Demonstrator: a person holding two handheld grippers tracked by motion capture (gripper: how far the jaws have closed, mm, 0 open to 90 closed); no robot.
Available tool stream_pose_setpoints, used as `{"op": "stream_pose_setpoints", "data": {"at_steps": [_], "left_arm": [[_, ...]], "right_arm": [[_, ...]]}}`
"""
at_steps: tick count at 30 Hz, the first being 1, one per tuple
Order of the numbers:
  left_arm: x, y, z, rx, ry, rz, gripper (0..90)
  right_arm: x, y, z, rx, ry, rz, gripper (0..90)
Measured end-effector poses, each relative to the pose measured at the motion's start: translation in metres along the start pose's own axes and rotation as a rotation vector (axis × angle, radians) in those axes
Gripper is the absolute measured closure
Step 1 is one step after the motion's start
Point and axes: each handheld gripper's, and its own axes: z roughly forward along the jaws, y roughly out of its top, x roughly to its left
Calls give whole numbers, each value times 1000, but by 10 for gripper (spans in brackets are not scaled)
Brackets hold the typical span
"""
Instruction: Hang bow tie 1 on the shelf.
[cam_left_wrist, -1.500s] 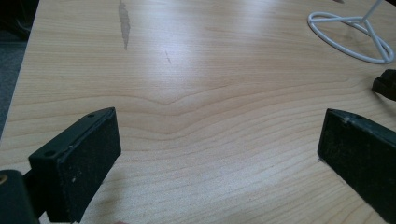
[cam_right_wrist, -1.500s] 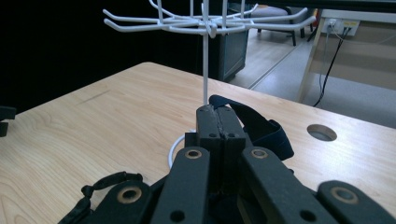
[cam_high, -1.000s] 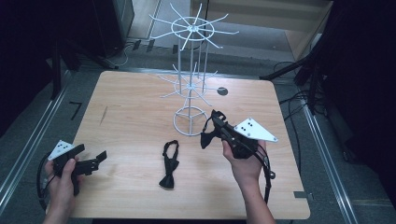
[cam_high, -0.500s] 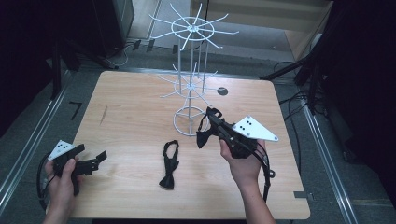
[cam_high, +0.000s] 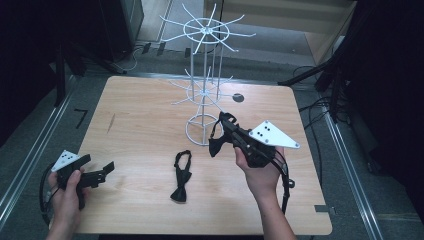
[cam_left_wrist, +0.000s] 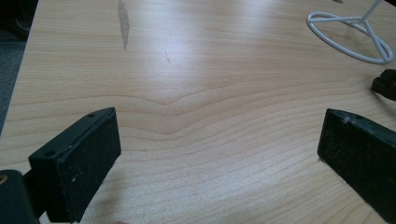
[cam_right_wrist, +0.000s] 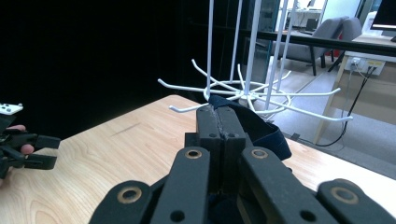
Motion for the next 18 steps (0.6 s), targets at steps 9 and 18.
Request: {"op": "stream_pose_setpoints", "data": {"at_steps": [9,18], "left_arm": [[0,0,0,1,0,0,0],[0,0,0,2,-1,1,0]], "right_arm": [[-4,8,5,-10,-1,-6,900],[-16,13,10,-17,-20,2,900]]}}
